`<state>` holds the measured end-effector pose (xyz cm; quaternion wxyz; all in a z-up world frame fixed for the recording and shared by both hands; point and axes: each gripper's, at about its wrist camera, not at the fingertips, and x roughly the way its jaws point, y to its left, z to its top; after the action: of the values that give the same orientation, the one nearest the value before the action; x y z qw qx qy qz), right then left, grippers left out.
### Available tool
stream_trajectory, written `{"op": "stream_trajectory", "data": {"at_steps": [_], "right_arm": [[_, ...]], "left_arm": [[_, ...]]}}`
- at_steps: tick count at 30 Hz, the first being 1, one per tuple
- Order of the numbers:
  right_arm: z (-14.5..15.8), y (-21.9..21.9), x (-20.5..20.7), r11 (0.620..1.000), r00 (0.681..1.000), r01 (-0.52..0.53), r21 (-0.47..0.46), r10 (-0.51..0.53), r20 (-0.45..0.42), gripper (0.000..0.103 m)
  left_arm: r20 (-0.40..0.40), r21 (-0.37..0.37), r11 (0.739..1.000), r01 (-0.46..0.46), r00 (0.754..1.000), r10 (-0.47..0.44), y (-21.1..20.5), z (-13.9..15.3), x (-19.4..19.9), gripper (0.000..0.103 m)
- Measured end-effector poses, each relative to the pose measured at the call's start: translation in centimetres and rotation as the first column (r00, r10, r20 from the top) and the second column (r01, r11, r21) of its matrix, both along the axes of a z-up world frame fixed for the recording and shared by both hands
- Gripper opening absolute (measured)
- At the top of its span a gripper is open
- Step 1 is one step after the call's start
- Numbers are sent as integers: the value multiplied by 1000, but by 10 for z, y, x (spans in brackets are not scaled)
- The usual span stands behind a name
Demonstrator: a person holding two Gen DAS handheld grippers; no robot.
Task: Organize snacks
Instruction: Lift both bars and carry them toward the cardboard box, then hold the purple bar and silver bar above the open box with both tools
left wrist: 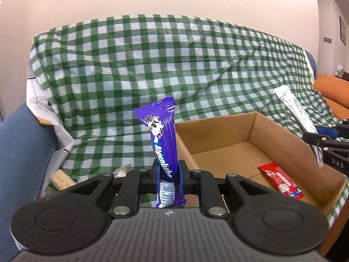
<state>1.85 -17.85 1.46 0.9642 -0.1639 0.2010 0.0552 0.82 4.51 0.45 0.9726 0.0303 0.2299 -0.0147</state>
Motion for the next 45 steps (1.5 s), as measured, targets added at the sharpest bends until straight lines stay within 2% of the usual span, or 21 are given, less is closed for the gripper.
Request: {"op": "stream_trajectory", "data": {"at_steps": [5, 13, 30, 45], "right_arm": [[-3, -5, 1, 1000, 1000, 26, -1, -26, -4, 20], [-4, -6, 4, 999, 999, 42, -8, -43, -4, 20], [-5, -6, 5, 998, 999, 51, -20, -51, 5, 21], [-5, -6, 4, 998, 998, 66, -20, -65, 24, 21]], "left_arm": [[7, -15, 999, 40, 999, -39, -12, -4, 1, 17], [64, -10, 993, 121, 991, -120, -34, -3, -2, 17], [125, -8, 985, 171, 978, -169, -49, -2, -11, 17], [137, 9, 980, 196, 971, -196, -56, -5, -14, 17]]}}
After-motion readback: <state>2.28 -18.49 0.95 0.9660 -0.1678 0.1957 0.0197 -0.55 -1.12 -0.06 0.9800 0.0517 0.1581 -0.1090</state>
